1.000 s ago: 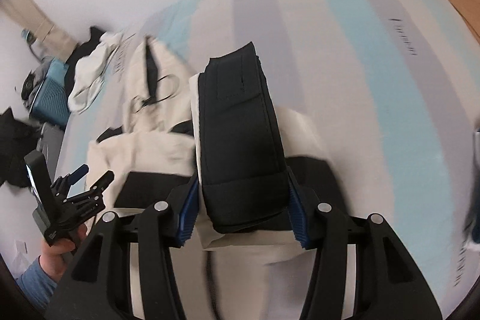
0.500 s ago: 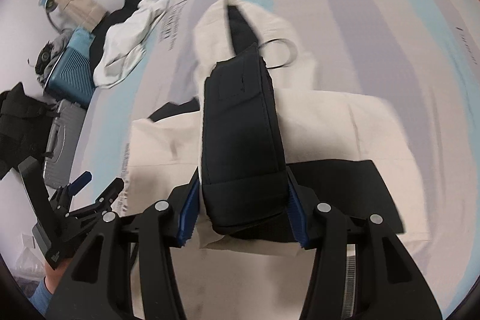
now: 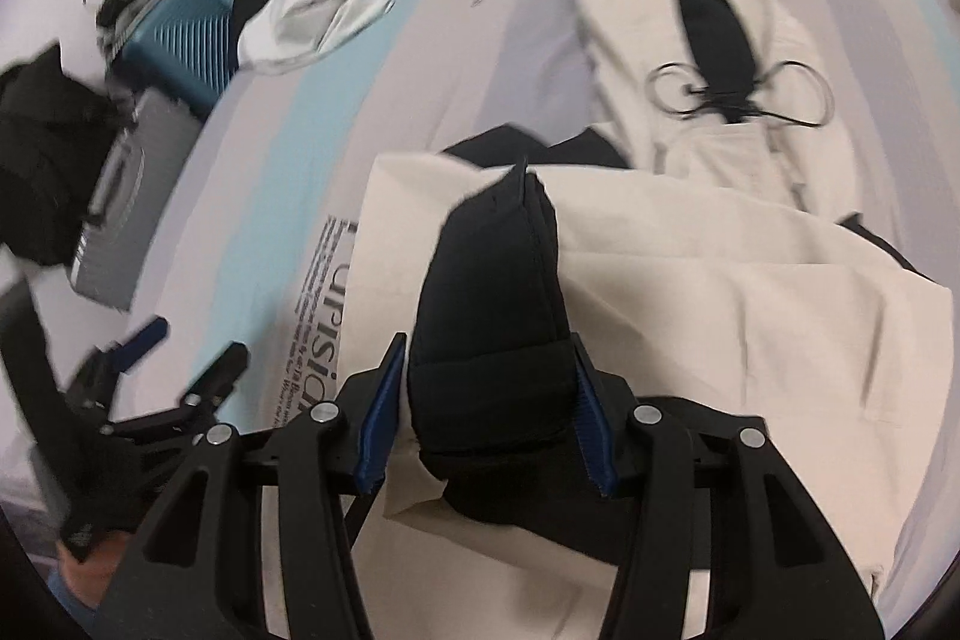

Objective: Fold large clothes
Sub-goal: 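Fold the held sleeve across the jacket body with the right tool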

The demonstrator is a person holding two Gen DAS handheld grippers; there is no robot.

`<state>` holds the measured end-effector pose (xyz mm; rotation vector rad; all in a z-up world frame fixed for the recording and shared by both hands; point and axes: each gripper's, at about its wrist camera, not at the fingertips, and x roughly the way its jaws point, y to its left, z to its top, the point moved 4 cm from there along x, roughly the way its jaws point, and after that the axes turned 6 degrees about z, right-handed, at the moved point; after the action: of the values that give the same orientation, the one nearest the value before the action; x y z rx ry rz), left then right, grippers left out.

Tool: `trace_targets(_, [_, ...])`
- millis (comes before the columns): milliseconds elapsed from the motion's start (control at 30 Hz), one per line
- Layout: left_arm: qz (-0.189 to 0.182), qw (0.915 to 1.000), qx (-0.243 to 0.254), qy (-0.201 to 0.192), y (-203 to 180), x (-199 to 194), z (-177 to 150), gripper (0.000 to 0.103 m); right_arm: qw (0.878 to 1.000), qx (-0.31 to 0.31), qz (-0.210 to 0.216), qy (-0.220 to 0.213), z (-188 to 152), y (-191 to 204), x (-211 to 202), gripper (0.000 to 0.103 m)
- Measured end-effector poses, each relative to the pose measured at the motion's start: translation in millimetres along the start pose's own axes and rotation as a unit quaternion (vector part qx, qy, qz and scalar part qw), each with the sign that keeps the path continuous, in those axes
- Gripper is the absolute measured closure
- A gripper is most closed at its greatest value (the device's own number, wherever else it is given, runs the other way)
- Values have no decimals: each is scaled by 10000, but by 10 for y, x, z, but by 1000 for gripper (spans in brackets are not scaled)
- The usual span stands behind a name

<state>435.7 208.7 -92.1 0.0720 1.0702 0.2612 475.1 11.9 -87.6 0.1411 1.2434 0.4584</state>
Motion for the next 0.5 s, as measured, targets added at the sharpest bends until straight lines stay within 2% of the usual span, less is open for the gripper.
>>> trace_targets(233, [-25, 9999, 122, 70, 260, 160, -83, 6, 9990, -125, -287, 310, -106, 189, 475, 56])
trace_targets(300, [-63, 9999, 101, 117, 318, 213, -99, 6, 9989, -127, -192, 412, -132, 252, 570, 70])
trace_targets(500, [-153, 9996, 67, 235, 517, 297, -149, 6, 9974, -124, -177, 684, -266, 494, 842, 66])
